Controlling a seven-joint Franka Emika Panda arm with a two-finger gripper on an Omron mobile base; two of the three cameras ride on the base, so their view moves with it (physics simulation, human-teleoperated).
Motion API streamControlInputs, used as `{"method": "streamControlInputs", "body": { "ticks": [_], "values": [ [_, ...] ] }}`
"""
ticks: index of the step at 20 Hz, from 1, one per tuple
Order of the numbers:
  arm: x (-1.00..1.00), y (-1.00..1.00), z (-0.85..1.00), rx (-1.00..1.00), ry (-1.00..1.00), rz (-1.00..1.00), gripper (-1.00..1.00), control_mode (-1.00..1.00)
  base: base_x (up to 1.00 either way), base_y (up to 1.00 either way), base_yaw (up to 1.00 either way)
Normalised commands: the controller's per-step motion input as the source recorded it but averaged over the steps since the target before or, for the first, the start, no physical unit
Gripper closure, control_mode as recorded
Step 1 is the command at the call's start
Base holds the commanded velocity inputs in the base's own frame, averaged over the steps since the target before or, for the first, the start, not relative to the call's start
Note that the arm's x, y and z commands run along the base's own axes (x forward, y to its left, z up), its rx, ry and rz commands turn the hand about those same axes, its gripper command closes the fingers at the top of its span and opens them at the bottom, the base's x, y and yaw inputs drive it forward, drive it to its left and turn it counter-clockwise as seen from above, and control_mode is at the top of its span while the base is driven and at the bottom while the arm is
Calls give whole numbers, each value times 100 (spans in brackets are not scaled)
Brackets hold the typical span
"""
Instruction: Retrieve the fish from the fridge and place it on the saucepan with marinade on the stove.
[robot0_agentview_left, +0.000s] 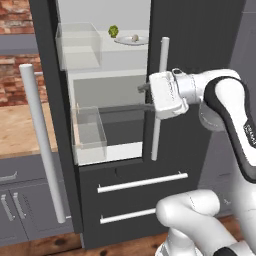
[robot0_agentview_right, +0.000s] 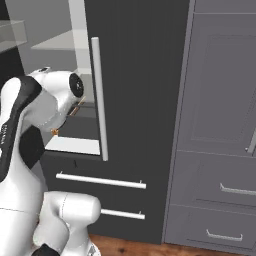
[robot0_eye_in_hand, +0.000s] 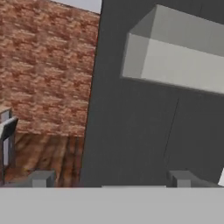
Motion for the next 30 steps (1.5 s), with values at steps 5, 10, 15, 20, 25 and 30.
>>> {"method": "streamControlInputs", "body": {
  "ticks": [5,10,15,20,25,30],
  "values": [
    [-19,-95,-16,0,1,-69,-100,-100,0,0,0],
    [0,-68,-15,0,3,-85,-100,-100,0,0,0],
    [-1,-57,-24,0,1,-79,-100,-100,0,0,0],
    [0,0,0,0,0,-7,-100,-100,0,0,0],
    [-1,-7,-23,-3,-17,1,-100,-100,0,0,0],
    [-2,-12,-17,-2,-25,0,-100,-100,0,0,0]
  ]
}}
